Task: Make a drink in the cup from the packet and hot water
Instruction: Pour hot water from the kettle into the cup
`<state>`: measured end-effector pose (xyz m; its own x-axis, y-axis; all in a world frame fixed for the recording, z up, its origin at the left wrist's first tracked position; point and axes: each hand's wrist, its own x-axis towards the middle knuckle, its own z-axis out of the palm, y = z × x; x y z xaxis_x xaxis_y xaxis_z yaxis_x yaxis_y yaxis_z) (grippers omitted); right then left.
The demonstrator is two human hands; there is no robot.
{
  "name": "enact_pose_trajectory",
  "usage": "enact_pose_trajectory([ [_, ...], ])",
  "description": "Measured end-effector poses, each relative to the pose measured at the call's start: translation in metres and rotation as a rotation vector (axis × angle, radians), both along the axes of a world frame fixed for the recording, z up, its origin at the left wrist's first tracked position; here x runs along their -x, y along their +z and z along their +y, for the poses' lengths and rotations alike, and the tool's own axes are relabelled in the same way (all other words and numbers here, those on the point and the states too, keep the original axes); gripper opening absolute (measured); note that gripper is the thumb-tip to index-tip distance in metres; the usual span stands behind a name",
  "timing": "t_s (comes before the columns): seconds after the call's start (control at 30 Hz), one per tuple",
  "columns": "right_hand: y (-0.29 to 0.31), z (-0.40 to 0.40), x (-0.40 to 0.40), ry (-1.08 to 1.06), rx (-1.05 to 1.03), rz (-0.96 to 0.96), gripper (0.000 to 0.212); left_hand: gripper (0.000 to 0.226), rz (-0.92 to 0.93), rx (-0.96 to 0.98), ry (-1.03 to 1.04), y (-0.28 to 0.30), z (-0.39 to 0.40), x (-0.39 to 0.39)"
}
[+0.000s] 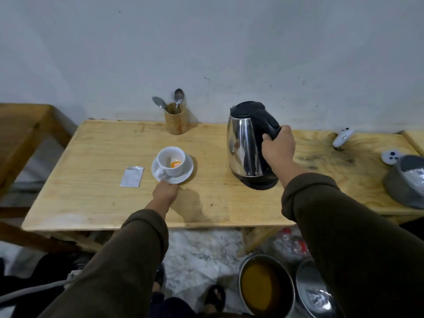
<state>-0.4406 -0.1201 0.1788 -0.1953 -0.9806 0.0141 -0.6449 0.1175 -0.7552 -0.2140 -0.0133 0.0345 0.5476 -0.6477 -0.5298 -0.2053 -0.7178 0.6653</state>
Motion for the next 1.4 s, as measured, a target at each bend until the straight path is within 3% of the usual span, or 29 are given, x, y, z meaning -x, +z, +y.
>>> enact_pose_trajectory([
  [0.27,0.03,-0.011,-0.034,0.412,0.11,0.313,0.032,0.065,0.079,0.154,0.18,-0.001,0.005,-0.003],
  [0.53,0.054,-0.013,-0.083,0.734,0.148,0.609,0.029,0.073,0.019,0.138,-0.017,0.003,0.004,-0.012],
  [1.0,0.063,-0.006,-0.137,0.822,0.208,1.011,0.033,0.074,0.036,0.083,-0.123,0.001,0.006,-0.021],
  [1.4,0.055,-0.008,-0.159,0.837,0.39,1.16,0.032,0.075,0.032,0.024,-0.163,0.005,0.007,-0.023],
])
